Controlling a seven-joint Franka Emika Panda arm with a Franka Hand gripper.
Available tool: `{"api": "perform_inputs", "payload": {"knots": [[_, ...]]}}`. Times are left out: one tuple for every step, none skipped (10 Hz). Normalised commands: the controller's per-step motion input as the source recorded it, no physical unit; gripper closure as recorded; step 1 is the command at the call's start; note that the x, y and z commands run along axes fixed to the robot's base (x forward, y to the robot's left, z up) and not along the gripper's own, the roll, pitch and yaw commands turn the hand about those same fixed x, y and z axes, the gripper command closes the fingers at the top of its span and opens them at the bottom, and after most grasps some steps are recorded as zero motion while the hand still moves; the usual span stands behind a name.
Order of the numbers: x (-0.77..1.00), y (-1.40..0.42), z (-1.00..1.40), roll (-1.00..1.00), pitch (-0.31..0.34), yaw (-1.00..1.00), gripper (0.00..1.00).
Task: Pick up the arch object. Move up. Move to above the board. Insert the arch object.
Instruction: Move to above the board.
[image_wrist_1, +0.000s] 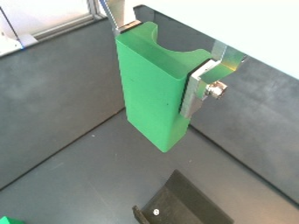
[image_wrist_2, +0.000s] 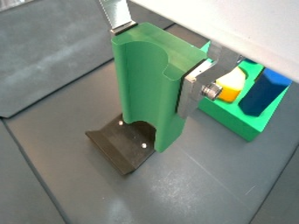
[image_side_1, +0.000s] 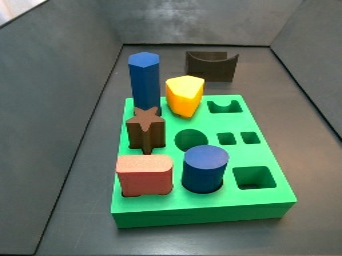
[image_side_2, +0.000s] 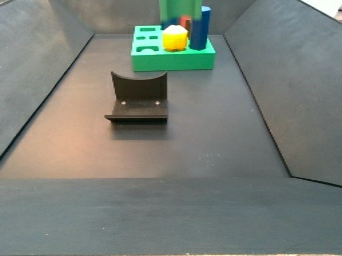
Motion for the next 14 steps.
{"api": "perform_inputs", "payload": {"knots": [[0.06,-0.01,1.0,-0.01,0.084,0.02,1.0],[0.05,-0.01,0.85,-0.01,0.085,0.02,1.0],[0.03,-0.01,0.63,-0.02,0.086,0.01,1.0],[0.03,-0.01,0.46,-0.02,0.083,0.01,1.0],[0.02,0.0,0.24,-0.03,0.083,0.01,1.0],[-0.15,-1.0,-0.06,-0.05,0.104,-0.23,1.0],[-0.15,-1.0,-0.08,-0.03,0.079,-0.22,1.0],[-0.16,-1.0,-0.06,0.0,0.014,-0.1,1.0],[-0.17,-1.0,-0.07,-0.02,-0.002,-0.05,1.0],[-0.16,-1.0,-0.07,-0.01,-0.015,-0.03,1.0],[-0.16,-1.0,-0.07,-0.01,-0.022,-0.01,1.0],[-0.17,-1.0,-0.07,-0.02,-0.029,0.0,1.0],[-0.17,-1.0,-0.07,-0.01,-0.04,0.0,1.0],[-0.18,-1.0,-0.07,-0.01,-0.046,0.0,1.0]]}}
